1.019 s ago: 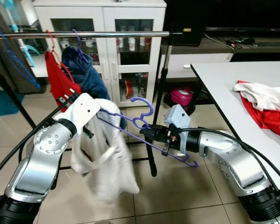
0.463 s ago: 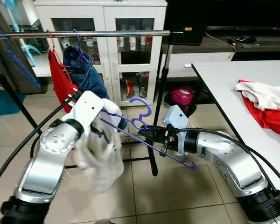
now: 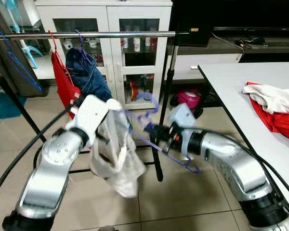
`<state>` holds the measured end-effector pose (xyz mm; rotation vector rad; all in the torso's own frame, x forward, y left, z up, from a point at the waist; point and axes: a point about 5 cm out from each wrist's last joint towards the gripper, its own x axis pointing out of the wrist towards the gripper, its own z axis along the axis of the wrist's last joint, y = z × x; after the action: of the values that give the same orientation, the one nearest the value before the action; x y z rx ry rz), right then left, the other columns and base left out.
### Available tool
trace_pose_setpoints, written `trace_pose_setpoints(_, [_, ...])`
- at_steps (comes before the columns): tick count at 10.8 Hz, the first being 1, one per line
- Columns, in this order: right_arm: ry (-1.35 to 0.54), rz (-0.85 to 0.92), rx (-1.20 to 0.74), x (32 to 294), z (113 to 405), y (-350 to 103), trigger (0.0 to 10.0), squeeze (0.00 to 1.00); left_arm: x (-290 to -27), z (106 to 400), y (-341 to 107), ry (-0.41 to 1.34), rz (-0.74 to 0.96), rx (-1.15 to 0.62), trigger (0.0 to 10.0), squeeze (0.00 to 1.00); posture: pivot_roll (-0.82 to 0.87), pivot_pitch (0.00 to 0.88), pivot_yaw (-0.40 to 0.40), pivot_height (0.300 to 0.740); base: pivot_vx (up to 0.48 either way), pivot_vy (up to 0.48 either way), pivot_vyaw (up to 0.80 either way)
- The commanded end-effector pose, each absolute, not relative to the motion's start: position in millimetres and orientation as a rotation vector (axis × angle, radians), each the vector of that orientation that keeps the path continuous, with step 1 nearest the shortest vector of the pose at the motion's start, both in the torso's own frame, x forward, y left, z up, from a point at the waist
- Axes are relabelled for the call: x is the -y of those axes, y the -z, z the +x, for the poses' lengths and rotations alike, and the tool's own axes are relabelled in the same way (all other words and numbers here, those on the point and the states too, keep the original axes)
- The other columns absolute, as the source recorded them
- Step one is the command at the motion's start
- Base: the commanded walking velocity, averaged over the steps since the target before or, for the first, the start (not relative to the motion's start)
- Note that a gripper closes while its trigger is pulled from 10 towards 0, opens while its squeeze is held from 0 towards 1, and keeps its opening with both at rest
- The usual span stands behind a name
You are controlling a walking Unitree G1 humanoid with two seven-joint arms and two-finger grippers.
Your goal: Hang hanger
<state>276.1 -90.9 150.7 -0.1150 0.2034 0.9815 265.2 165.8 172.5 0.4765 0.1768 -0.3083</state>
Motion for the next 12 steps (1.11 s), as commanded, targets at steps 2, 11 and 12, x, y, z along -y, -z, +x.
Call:
trace_pose_setpoints(2, [-0.956, -0.081, -0.171, 93, 282, -161, 10.0, 0.0, -166, 263, -180, 0.276, 0.446, -0.167, 0.6, 0.0, 0.02, 0.0, 0.015, 0.74, 0.0, 0.0, 0.0])
trace_pose_setpoints(11, [-0.952, -0.034, -0.137, 93, 285, -166, 10.0, 0.0, -155, 254, -185, 0.476, 0.221, -0.122, 10.0, 1.0, 0.02, 0.0, 0.024, 0.74, 0.0, 0.0, 0.0])
trace_pose_setpoints(12, [-0.951, -0.032, -0.135, 94, 286, -166, 10.0, 0.0, -157, 253, -187, 0.501, 0.207, -0.114, 10.0, 1.0, 0.02, 0.0, 0.023, 0.74, 0.0, 0.0, 0.0])
